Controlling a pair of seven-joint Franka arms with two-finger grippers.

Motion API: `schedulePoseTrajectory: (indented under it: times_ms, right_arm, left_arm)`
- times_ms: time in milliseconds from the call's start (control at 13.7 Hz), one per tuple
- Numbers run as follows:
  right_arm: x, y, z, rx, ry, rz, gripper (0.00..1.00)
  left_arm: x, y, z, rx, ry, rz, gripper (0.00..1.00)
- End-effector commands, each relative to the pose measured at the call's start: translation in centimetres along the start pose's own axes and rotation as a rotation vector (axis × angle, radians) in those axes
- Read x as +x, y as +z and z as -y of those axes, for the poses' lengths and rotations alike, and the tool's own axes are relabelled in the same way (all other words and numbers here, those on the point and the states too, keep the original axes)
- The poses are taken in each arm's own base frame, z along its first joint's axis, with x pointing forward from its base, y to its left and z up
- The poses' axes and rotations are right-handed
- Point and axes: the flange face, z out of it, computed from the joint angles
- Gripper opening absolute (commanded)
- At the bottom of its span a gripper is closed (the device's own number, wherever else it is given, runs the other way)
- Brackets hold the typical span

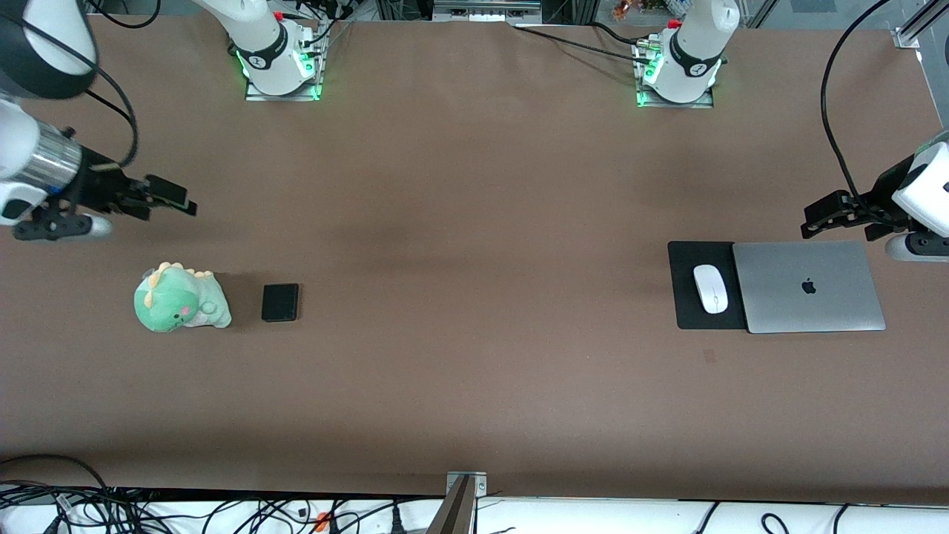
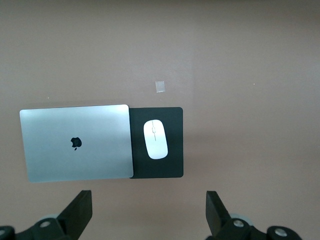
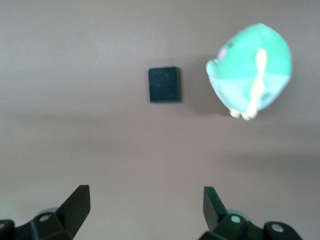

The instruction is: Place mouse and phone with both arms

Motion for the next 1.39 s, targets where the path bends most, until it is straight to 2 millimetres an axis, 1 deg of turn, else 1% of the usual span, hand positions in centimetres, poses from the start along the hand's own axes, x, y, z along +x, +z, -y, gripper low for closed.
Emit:
schedulePoseTrajectory:
  times_ms: [0, 146, 292, 365, 511, 584, 730, 876, 1313]
  right_arm:
    - [-0.8, -5.1, 1.1, -0.065, 0.017, 0.024, 1.00]
    - [-1.3, -6.3, 1.8, -0.114, 0.023, 0.030, 1.00]
    - [-2.3, -7.7, 3.2, -0.207, 0.044, 0.033, 1.00]
    - [-2.5, -8.0, 3.7, -0.233, 0.049, 0.037, 1.00]
    - [-2.8, -8.8, 2.7, -0.232, 0.068, 0.028, 1.00]
    - [-2.9, -9.3, 3.0, -0.231, 0.064, 0.018, 1.00]
    - [-2.8, -11.3, 3.2, -0.221, 0.050, -0.031, 1.00]
    - [-2.1, -12.3, 2.9, -0.219, 0.056, -0.058, 1.00]
    - [-1.9, -12.3, 3.2, -0.197, 0.067, -0.071, 1.00]
  left_arm:
    - [0.3, -0.7, -0.1, -0.017, 0.018, 0.000, 1.00]
    - [0.3, -0.7, -0.1, -0.017, 0.018, 0.000, 1.00]
    - [0.3, -0.7, -0.1, -0.017, 0.018, 0.000, 1.00]
    - [0.2, -0.7, 0.0, -0.017, 0.016, 0.002, 1.00]
    - [0.2, -0.9, 0.2, -0.017, 0.013, -0.002, 1.00]
    - [0.2, -0.8, 0.3, -0.016, 0.012, 0.000, 1.00]
    - [0.2, -1.0, 0.3, -0.015, 0.012, -0.003, 1.00]
    - [0.2, -1.0, 0.3, -0.015, 0.012, -0.003, 1.00]
    - [0.2, -1.0, 0.4, -0.015, 0.010, -0.003, 1.00]
